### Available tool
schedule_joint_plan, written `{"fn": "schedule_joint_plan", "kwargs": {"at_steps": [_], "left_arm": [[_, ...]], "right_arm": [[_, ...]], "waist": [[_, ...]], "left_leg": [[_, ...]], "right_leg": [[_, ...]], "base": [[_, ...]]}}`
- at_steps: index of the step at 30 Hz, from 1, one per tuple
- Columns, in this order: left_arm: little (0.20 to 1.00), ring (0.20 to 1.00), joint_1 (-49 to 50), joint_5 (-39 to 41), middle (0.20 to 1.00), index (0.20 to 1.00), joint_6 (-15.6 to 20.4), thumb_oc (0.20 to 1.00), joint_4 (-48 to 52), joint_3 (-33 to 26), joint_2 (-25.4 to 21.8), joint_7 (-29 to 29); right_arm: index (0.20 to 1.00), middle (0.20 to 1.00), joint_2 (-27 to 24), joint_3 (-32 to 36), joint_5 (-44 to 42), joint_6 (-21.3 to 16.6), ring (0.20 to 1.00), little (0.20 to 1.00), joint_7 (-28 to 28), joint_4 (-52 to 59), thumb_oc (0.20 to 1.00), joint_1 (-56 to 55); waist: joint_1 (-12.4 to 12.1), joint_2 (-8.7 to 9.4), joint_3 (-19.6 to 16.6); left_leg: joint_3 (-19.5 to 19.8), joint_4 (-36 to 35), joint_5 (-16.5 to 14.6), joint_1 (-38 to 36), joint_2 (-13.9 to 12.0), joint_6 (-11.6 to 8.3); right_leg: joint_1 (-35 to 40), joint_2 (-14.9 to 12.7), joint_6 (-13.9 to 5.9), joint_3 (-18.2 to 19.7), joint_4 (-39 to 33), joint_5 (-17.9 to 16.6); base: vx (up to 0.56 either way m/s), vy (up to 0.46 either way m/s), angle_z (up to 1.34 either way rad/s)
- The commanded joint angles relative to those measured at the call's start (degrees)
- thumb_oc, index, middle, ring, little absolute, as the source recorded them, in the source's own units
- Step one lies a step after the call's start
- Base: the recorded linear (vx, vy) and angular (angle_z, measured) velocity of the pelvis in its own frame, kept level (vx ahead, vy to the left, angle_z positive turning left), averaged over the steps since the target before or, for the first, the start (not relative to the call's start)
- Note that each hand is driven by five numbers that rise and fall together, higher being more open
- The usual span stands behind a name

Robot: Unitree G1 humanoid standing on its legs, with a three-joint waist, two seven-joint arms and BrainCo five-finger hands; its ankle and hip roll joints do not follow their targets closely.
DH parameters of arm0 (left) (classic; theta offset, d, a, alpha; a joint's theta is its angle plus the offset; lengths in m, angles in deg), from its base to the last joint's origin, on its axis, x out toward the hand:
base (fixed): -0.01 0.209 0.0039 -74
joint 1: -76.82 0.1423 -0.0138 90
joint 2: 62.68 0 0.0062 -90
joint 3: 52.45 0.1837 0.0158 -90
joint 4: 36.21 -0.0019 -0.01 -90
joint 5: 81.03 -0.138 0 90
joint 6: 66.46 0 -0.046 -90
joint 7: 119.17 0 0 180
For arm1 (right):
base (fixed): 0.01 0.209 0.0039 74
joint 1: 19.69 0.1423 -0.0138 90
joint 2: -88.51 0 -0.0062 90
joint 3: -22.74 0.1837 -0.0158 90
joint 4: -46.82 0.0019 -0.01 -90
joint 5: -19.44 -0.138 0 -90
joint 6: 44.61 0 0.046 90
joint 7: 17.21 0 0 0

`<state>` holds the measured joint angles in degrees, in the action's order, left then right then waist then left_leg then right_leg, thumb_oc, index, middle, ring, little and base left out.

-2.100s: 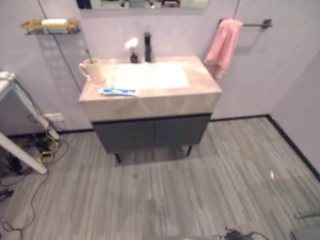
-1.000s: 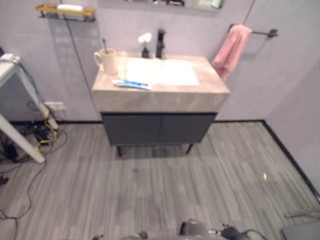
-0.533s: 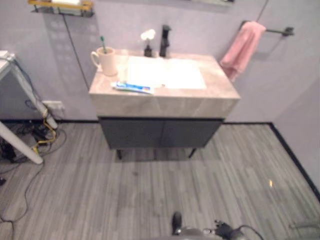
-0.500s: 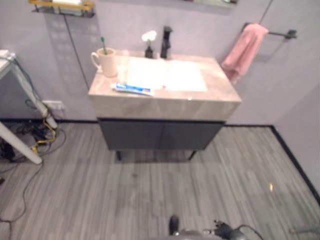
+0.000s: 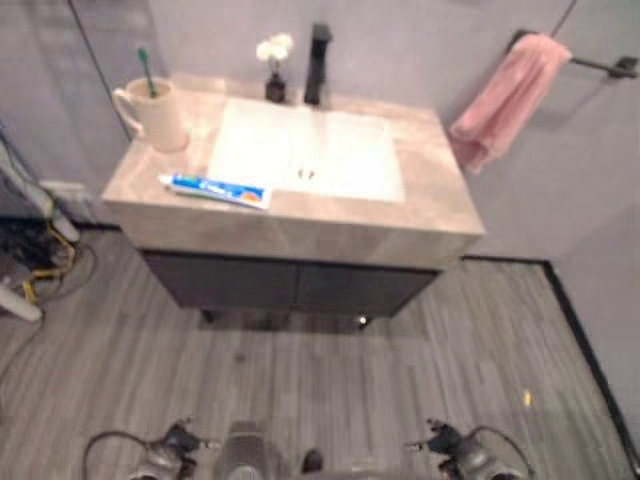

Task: Put brush and paste in cup on sink, flatten towel.

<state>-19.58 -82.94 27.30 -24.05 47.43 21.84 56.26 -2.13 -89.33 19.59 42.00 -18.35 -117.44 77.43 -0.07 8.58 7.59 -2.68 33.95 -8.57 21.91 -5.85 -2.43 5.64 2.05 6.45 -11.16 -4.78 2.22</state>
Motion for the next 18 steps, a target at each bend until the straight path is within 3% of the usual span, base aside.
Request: {"fn": "schedule_joint_plan", "kwargs": {"at_steps": [1,3,5,8,11,13,15,16,17,18], "left_arm": [[1.000,1.000,2.02,1.93,1.000,1.000,0.47,1.000,-1.44,0.67,0.14,-0.39],[1.000,1.000,2.24,2.60,1.000,1.000,0.78,1.000,-2.05,0.70,0.07,-0.47],[1.000,1.000,2.69,3.21,1.000,1.000,0.86,1.000,-2.70,0.28,0.15,-0.01],[1.000,1.000,3.76,2.31,1.000,1.000,0.93,1.000,-3.21,0.56,0.78,-0.10],[1.000,1.000,4.79,2.38,1.000,1.000,1.17,1.000,-2.54,0.61,1.05,0.08],[1.000,1.000,5.36,1.53,1.000,1.000,1.51,1.000,-1.01,1.35,0.71,-0.25],[1.000,1.000,5.52,0.62,1.000,1.000,1.81,1.000,0.11,2.21,0.62,-0.47],[1.000,1.000,5.53,0.62,1.000,1.000,1.81,1.000,0.12,2.21,0.62,-0.47],[1.000,1.000,6.38,0.00,1.000,1.000,2.12,1.000,3.47,3.37,0.53,-0.12],[1.000,1.000,6.86,-0.61,1.000,1.000,2.46,1.000,3.97,4.00,0.53,0.04]], "right_arm": [[1.000,1.000,-2.67,1.64,2.69,-0.11,1.000,1.000,-0.67,-1.47,1.000,-1.62],[1.000,1.000,-2.87,1.14,3.19,-0.56,1.000,1.000,-0.95,-1.07,1.000,-1.23],[1.000,1.000,-2.55,0.91,3.77,-0.72,1.000,1.000,-0.72,-0.68,1.000,-0.66],[1.000,1.000,-1.71,0.60,3.98,-0.91,1.000,1.000,-0.67,0.86,1.000,0.30],[1.000,1.000,-0.26,1.19,2.86,-1.20,1.000,1.000,-0.86,3.35,1.000,0.92],[1.000,1.000,0.67,0.45,2.45,-1.59,1.000,1.000,-0.82,6.44,1.000,1.56],[1.000,1.000,0.88,-0.87,3.50,-2.17,1.000,1.000,-0.81,8.70,1.000,1.98],[1.000,1.000,0.87,-0.87,3.50,-2.16,1.000,1.000,-0.81,8.71,1.000,1.98],[1.000,1.000,0.12,-2.41,5.59,-2.28,1.000,1.000,-0.51,10.81,1.000,2.36],[1.000,1.000,-0.22,-2.31,5.82,-2.43,1.000,1.000,-0.60,10.82,1.000,2.17]], "waist": [[-1.58,-1.37,-0.94],[-1.87,-2.28,-1.28],[-1.99,-3.28,-1.91],[-2.57,-3.81,-3.40],[-2.58,-4.57,-3.61],[-3.16,-5.12,-3.18],[-3.30,-5.65,-2.02],[-3.38,-5.59,-2.02],[-3.00,-6.60,0.24],[-3.11,-6.90,0.78]], "left_leg": [[-2.06,-27.94,7.35,-11.25,2.50,2.49],[3.88,-37.16,12.71,-10.55,2.19,1.18],[5.65,-38.40,14.13,-12.47,2.17,0.84],[7.94,-33.20,11.21,-12.90,4.59,1.95],[6.45,-28.24,7.10,-13.02,6.66,3.49],[5.32,-26.50,5.12,-13.76,7.64,5.45],[4.41,-26.26,4.17,-15.41,8.50,6.99],[4.30,-26.24,4.15,-15.40,8.56,7.02],[3.84,-26.40,3.72,-17.13,8.87,8.20],[3.58,-26.43,3.50,-17.75,9.07,8.43]], "right_leg": [[-6.33,-3.47,-8.30,-3.38,3.36,-0.82],[-5.09,-3.61,-8.06,-3.51,3.85,0.54],[-3.83,-3.88,-8.33,-2.20,4.54,1.29],[-2.47,-6.03,-9.29,-0.34,6.56,1.95],[-2.35,-8.38,-10.67,1.22,10.55,1.77],[-6.27,-9.81,-11.43,2.58,19.40,-0.26],[-10.64,-10.93,-12.17,3.02,28.83,-4.47],[-10.79,-11.00,-12.21,3.17,29.05,-4.38],[-14.84,-11.40,-12.05,1.93,37.57,-5.43],[-16.10,-11.87,-12.30,1.08,39.11,-5.35]], "base": [[0.24,0.227,0.08],[0.21,0.225,0.22],[0.31,0.312,0.00],[0.31,0.380,-0.59],[0.26,0.436,-0.62],[0.16,0.410,-0.26],[0.08,0.304,-0.37],[0.05,0.338,-0.22],[0.04,0.290,-0.16],[0.17,0.371,-0.29]]}}
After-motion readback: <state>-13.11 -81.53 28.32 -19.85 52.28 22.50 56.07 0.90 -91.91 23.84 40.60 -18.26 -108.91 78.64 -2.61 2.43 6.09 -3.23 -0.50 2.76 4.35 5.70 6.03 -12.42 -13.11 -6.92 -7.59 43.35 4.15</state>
